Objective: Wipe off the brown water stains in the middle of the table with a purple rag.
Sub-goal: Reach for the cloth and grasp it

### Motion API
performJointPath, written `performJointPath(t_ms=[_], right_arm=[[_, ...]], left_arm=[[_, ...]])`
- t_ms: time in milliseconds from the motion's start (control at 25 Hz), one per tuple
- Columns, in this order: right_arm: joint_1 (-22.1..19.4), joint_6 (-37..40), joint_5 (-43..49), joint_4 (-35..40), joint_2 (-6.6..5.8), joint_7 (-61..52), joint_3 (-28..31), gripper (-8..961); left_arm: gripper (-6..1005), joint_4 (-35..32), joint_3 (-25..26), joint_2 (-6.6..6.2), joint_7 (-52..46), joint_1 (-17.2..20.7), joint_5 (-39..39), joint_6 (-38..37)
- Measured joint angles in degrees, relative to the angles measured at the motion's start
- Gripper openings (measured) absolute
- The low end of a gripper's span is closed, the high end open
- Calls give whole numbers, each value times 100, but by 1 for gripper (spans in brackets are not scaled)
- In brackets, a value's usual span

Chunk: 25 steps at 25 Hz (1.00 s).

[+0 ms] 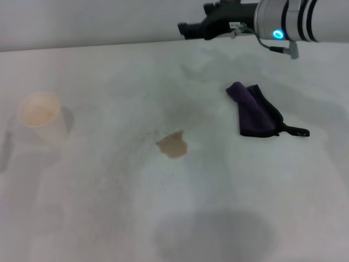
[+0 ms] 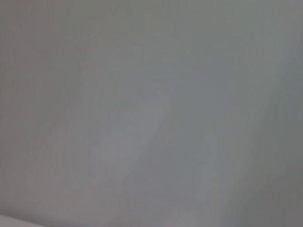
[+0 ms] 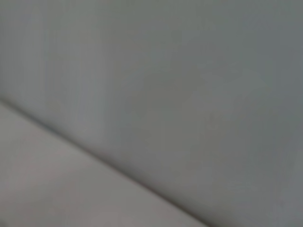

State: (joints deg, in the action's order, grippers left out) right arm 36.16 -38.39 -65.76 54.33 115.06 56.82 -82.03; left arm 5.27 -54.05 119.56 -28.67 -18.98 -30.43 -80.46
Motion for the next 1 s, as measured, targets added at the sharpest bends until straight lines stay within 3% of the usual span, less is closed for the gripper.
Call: performJointPath(t_ms=[120,320,480,640,1000], right_arm=[[24,-639,1917,802,32,-1627,-34,861],[-5,-1798,3612,1875,41,-3255,-297,860],[-139,-2467,4350,2307,50,-3872,-725,859],[-293,-2595,4884,2323,59,-4144,-1361,857],[-251,-2117,4931,1388,86,-4330,-1576,855]], left_arm=[[895,-93,0,-4,12,2,15,34],[895,-123,0,4,174,-8,82,56],[894,-78,0,24,260,-40,304,64],[893,-62,-11,33,265,-46,420,66],[895,-60,-45,24,276,-53,393,63]])
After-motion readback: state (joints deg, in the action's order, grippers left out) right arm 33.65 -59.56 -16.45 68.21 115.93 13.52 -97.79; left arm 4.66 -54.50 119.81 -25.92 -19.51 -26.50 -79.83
